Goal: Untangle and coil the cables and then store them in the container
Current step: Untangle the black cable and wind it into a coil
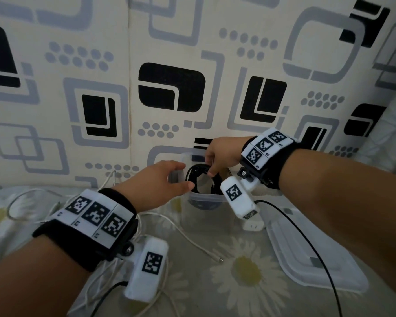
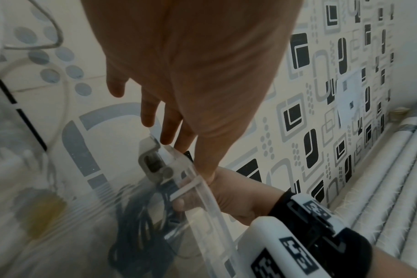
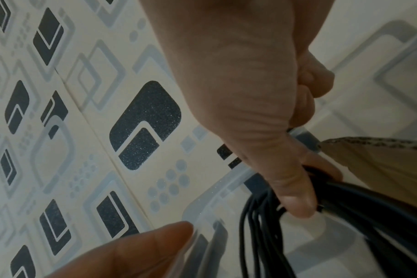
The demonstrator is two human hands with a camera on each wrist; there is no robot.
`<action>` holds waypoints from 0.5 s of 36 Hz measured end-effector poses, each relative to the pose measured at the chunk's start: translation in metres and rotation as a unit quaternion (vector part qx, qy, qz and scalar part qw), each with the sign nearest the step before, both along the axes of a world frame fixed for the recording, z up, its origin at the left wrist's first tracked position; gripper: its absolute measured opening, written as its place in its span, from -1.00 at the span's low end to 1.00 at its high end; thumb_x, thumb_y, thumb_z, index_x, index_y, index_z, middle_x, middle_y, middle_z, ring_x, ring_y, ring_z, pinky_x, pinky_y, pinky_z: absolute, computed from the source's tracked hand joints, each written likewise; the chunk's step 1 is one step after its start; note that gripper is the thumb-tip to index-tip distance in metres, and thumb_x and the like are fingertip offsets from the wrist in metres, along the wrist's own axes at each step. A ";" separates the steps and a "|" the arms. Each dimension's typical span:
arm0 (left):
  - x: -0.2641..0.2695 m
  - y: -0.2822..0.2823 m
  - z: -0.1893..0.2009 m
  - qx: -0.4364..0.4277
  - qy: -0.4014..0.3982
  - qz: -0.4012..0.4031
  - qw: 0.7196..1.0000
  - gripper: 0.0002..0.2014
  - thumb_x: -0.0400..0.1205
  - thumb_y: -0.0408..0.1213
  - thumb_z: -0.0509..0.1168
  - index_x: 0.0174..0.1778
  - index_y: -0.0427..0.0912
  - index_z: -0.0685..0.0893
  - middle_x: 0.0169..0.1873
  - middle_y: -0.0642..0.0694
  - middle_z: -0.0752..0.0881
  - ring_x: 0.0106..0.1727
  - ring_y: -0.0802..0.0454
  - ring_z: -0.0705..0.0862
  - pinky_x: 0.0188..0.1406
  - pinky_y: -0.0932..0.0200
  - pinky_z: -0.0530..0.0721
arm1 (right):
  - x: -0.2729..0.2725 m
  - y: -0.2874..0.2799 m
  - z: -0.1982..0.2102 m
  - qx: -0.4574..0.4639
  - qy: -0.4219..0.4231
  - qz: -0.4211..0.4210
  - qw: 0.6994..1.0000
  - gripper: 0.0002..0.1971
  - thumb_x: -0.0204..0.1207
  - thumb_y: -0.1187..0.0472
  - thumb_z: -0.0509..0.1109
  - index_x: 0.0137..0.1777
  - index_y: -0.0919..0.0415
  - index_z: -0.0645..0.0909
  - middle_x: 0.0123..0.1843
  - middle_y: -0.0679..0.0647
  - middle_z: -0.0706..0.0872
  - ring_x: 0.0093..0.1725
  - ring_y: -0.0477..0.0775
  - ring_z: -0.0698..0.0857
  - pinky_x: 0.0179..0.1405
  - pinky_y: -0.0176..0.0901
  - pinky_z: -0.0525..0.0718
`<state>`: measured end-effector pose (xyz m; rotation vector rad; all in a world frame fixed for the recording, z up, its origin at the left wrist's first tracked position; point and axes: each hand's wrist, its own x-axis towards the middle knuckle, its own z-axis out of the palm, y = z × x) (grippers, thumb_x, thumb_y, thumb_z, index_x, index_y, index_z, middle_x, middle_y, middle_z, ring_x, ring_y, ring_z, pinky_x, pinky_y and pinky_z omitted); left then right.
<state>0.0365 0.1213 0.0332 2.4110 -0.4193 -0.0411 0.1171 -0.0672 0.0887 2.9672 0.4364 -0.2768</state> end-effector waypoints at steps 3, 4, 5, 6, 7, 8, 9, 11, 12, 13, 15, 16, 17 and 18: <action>0.000 0.000 0.000 0.002 -0.001 -0.001 1.000 -0.36 0.60 0.15 0.30 0.60 0.09 0.36 0.55 0.06 0.42 0.45 0.06 0.48 0.29 0.25 0.38 | 0.001 0.000 -0.004 -0.008 0.010 -0.009 1.000 -0.76 0.35 -0.03 0.59 -0.04 0.03 0.75 -0.10 -0.05 0.78 -0.08 0.00 0.72 0.07 0.04 0.73; 0.000 0.000 0.000 0.003 0.000 -0.002 1.000 -0.36 0.60 0.14 0.30 0.60 0.08 0.36 0.55 0.06 0.42 0.46 0.06 0.48 0.29 0.26 0.38 | 0.001 0.001 -0.006 -0.009 0.016 -0.009 1.000 -0.79 0.33 -0.04 0.59 -0.09 -0.01 0.76 -0.14 -0.08 0.78 -0.10 -0.02 0.73 0.07 0.07 0.74; 0.000 0.000 0.000 0.003 0.001 -0.002 1.000 -0.36 0.60 0.14 0.30 0.60 0.08 0.35 0.56 0.06 0.41 0.46 0.06 0.47 0.28 0.26 0.37 | 0.002 0.001 -0.006 -0.011 0.023 -0.009 1.000 -0.80 0.32 -0.05 0.60 -0.11 -0.04 0.76 -0.17 -0.10 0.78 -0.12 -0.03 0.73 0.06 0.08 0.75; 0.000 0.000 0.000 0.003 0.002 -0.001 1.000 -0.36 0.60 0.14 0.30 0.60 0.08 0.35 0.56 0.06 0.41 0.46 0.06 0.47 0.27 0.27 0.37 | 0.002 0.001 -0.007 -0.012 0.028 -0.007 0.999 -0.82 0.31 -0.07 0.59 -0.13 -0.06 0.77 -0.19 -0.12 0.79 -0.13 -0.05 0.74 0.06 0.08 0.75; 0.000 0.000 0.000 0.003 0.002 -0.001 1.000 -0.36 0.60 0.14 0.30 0.60 0.07 0.35 0.56 0.06 0.41 0.46 0.05 0.47 0.26 0.28 0.36 | 0.003 0.001 -0.007 -0.012 0.033 -0.007 0.999 -0.82 0.30 -0.08 0.58 -0.14 -0.08 0.77 -0.22 -0.13 0.80 -0.14 -0.06 0.75 0.05 0.08 0.75; 0.000 0.000 0.000 0.004 0.002 0.000 1.000 -0.36 0.61 0.14 0.30 0.60 0.07 0.35 0.56 0.05 0.41 0.46 0.05 0.47 0.25 0.28 0.36 | 0.003 0.001 -0.008 -0.012 0.039 -0.007 0.999 -0.83 0.30 -0.09 0.58 -0.15 -0.09 0.78 -0.24 -0.14 0.80 -0.15 -0.06 0.76 0.04 0.08 0.76; 0.000 0.000 0.001 0.004 0.002 0.001 1.000 -0.36 0.61 0.14 0.30 0.61 0.07 0.35 0.56 0.05 0.41 0.46 0.05 0.47 0.24 0.29 0.36 | 0.004 0.001 -0.009 -0.013 0.042 -0.006 0.999 -0.83 0.31 -0.09 0.57 -0.15 -0.09 0.78 -0.24 -0.15 0.81 -0.15 -0.07 0.76 0.03 0.07 0.76; 0.000 0.000 0.001 0.002 0.003 0.001 1.000 -0.36 0.61 0.13 0.30 0.61 0.07 0.35 0.56 0.05 0.41 0.46 0.05 0.47 0.24 0.29 0.36 | 0.004 0.002 -0.009 -0.020 0.050 -0.004 0.999 -0.82 0.34 -0.09 0.55 -0.10 -0.09 0.78 -0.22 -0.14 0.80 -0.15 -0.07 0.75 0.02 0.04 0.76; 0.000 0.000 0.001 0.000 0.005 0.001 1.000 -0.36 0.61 0.13 0.30 0.61 0.07 0.35 0.56 0.05 0.41 0.46 0.05 0.47 0.24 0.29 0.35 | 0.004 0.002 -0.009 -0.025 0.057 -0.004 0.998 -0.82 0.37 -0.08 0.53 -0.07 -0.08 0.78 -0.20 -0.13 0.80 -0.15 -0.07 0.74 0.01 0.01 0.76; 0.000 0.000 0.001 -0.001 0.005 0.001 1.000 -0.36 0.61 0.13 0.30 0.61 0.06 0.35 0.56 0.05 0.41 0.46 0.05 0.47 0.24 0.29 0.35 | 0.003 0.002 -0.009 -0.032 0.066 -0.005 0.997 -0.81 0.41 -0.06 0.51 -0.02 -0.06 0.78 -0.18 -0.13 0.79 -0.16 -0.07 0.73 -0.04 -0.05 0.74; 0.000 0.000 0.001 0.000 0.004 0.001 1.000 -0.36 0.61 0.13 0.30 0.61 0.06 0.34 0.57 0.05 0.40 0.47 0.05 0.47 0.25 0.28 0.35 | 0.002 0.002 -0.007 -0.037 0.087 -0.004 0.996 -0.79 0.49 0.01 0.46 0.07 0.02 0.76 -0.18 -0.11 0.76 -0.20 -0.09 0.68 -0.22 -0.23 0.65; 0.000 0.000 0.001 0.002 0.004 0.001 1.000 -0.36 0.62 0.14 0.29 0.61 0.06 0.34 0.57 0.05 0.40 0.47 0.05 0.47 0.26 0.27 0.35 | 0.001 0.002 -0.007 -0.026 0.093 -0.007 0.995 -0.78 0.51 0.06 0.46 0.11 0.08 0.74 -0.21 -0.11 0.72 -0.25 -0.10 0.65 -0.34 -0.32 0.59; 0.000 0.000 0.001 0.003 0.003 0.000 1.000 -0.36 0.62 0.14 0.29 0.61 0.06 0.34 0.57 0.04 0.40 0.48 0.04 0.47 0.27 0.27 0.35 | 0.000 0.002 -0.008 -0.009 0.098 -0.014 0.995 -0.78 0.51 0.12 0.46 0.14 0.12 0.72 -0.25 -0.11 0.67 -0.29 -0.14 0.61 -0.45 -0.40 0.55; 0.000 0.000 0.001 0.005 0.003 0.001 1.000 -0.36 0.62 0.14 0.29 0.61 0.06 0.34 0.57 0.04 0.40 0.48 0.04 0.46 0.28 0.26 0.35 | 0.000 0.002 -0.007 0.008 0.099 -0.022 0.995 -0.72 0.51 0.17 0.46 0.21 0.16 0.70 -0.27 -0.11 0.62 -0.33 -0.17 0.58 -0.57 -0.46 0.53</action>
